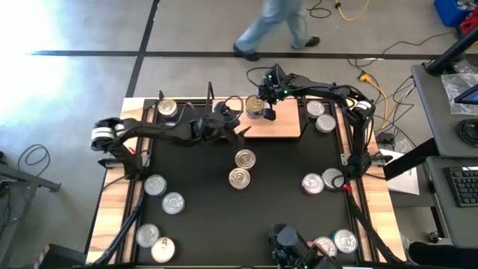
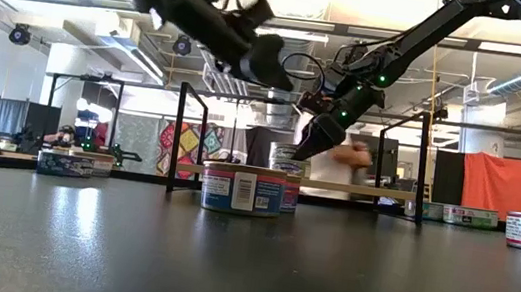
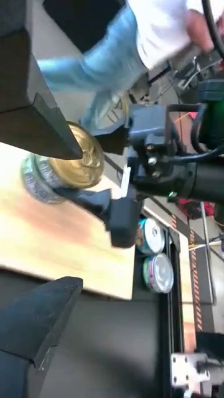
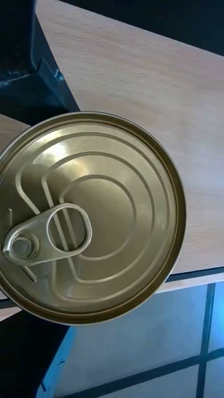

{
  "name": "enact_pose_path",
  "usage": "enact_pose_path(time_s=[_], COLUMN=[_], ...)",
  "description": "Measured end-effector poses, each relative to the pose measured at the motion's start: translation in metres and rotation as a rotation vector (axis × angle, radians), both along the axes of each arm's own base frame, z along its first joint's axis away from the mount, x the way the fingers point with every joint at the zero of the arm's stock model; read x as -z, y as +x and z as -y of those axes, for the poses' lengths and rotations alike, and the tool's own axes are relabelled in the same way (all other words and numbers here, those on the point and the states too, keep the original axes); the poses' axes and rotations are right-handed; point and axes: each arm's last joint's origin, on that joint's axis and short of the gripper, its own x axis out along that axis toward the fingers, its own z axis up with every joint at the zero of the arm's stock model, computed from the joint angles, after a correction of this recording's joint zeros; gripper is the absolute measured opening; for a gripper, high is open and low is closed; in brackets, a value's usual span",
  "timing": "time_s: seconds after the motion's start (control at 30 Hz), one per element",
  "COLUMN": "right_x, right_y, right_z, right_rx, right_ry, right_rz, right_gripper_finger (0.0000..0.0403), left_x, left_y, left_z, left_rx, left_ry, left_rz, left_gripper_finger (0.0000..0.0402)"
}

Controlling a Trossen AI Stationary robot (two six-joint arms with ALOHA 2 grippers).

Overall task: Stack canned seafood by type on shelf
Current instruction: Stack the green tuna can on top of the other green tuna can on the shelf

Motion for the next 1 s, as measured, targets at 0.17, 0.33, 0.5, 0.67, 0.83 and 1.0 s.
enact_pose_path(time_s=[0.17, 0.33, 0.5, 0.67, 0.83, 1.0], right_x=[0.000, 0.001, 0.001, 0.002, 0.001, 0.001], right_y=[0.000, -0.001, -0.004, -0.004, -0.003, -0.003], right_z=[0.000, 0.001, 0.002, 0.001, 0.002, 0.002], right_rx=[-0.006, -0.003, 0.042, 0.047, 0.068, 0.060], right_ry=[-0.004, 0.001, 0.050, 0.094, 0.104, 0.101], right_rz=[-0.001, -0.002, -0.005, 0.011, 0.025, 0.023], right_gripper_finger=[0.0400, 0.0400, 0.0400, 0.0400, 0.0400, 0.0400], left_x=[0.000, -0.004, -0.007, 0.002, 0.010, 0.016], left_y=[0.017, 0.027, 0.034, 0.040, 0.047, 0.055], left_z=[-0.029, -0.067, -0.101, -0.125, -0.143, -0.148], left_rx=[-0.039, 0.072, 0.124, 0.051, -0.011, -0.007], left_ry=[0.006, -0.108, -0.160, -0.212, -0.229, -0.243], left_rz=[-0.018, -0.041, -0.045, -0.111, -0.141, -0.170], left_gripper_finger=[0.0309, 0.0309, 0.0309, 0.0309, 0.0294, 0.0195])
